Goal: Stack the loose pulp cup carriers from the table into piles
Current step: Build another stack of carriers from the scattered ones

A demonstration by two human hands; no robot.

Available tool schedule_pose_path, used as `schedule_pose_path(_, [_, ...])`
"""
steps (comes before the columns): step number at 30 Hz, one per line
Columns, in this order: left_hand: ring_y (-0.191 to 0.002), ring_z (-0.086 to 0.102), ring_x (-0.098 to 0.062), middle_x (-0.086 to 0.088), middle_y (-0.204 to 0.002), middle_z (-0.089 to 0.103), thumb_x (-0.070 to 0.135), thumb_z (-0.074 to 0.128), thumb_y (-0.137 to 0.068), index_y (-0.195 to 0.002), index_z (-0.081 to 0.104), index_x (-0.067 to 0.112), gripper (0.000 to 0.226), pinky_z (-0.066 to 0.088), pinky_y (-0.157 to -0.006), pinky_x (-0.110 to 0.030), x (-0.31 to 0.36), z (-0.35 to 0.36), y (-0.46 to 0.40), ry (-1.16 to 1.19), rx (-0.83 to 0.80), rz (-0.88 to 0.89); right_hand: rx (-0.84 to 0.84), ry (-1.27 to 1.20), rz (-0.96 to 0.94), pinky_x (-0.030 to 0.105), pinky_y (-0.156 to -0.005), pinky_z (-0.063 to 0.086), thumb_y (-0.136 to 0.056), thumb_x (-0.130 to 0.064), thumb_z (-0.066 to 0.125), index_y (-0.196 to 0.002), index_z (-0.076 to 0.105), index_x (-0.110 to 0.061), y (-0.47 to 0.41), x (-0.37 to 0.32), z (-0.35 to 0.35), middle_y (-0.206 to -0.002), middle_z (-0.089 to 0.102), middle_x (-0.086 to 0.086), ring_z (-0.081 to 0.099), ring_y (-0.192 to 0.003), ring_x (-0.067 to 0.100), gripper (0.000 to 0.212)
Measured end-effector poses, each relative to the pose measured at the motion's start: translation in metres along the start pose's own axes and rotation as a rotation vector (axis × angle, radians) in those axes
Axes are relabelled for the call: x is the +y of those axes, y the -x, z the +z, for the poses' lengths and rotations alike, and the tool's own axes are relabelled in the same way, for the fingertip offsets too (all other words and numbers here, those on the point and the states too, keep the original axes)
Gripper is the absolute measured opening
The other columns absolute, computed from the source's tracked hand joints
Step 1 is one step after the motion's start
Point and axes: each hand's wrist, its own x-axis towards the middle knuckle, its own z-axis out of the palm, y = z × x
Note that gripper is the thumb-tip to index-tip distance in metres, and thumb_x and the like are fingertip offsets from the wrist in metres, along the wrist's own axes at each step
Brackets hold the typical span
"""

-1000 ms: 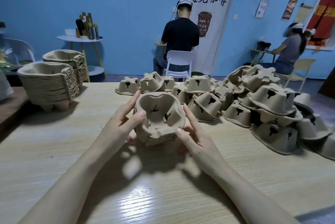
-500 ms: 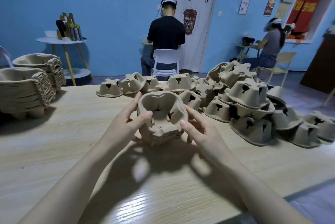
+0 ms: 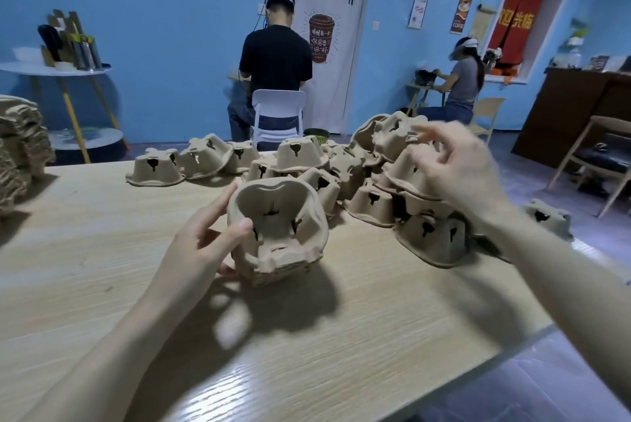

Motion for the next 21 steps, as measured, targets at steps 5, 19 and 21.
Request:
schedule_pose_path(5, [-0.103, 0.065, -0.017, 0.013, -0.133, 0.061, 0.068, 0.058, -0.069, -0.138, 0.047, 0.055, 0.072, 0.056, -0.069, -0.030, -0.006, -0.002, 0.003, -0.017, -0.009, 0.016, -0.159, 0.315, 0.163, 0.040, -0.087, 0.044, -0.090, -0.050, 0.060, -0.132, 0.055, -0.029, -0.037, 0.029, -0.016, -0.122, 0.056, 0.007, 0.055, -0.113, 0.028, 0.048])
schedule_pose_path(19, [-0.073, 0.064, -0.004, 0.000, -0.115, 0.069, 0.042, 0.071, -0.076, -0.138, 0.056, 0.034, 0.064, 0.053, -0.050, -0.023, 0.001, -0.002, 0.004, 0.104, 0.033, -0.031, -0.290, 0.291, 0.051, 0.038, -0.086, 0.048, -0.080, -0.040, 0.067, -0.139, 0.049, -0.037, -0.021, 0.011, -0.013, -0.116, 0.059, -0.001, 0.056, -0.108, 0.019, 0.062])
schedule_pose_path(21, [-0.075, 0.063, -0.010, -0.001, -0.115, 0.069, 0.049, 0.068, -0.071, -0.136, 0.058, 0.037, 0.066, 0.053, -0.051, -0.024, 0.001, -0.003, 0.004, 0.087, 0.043, -0.028, -0.196, 0.217, -0.044, 0.037, -0.085, 0.047, -0.080, -0.035, 0.069, -0.144, 0.043, -0.035, -0.010, -0.002, -0.009, -0.115, 0.055, -0.006, 0.054, -0.106, 0.016, 0.069])
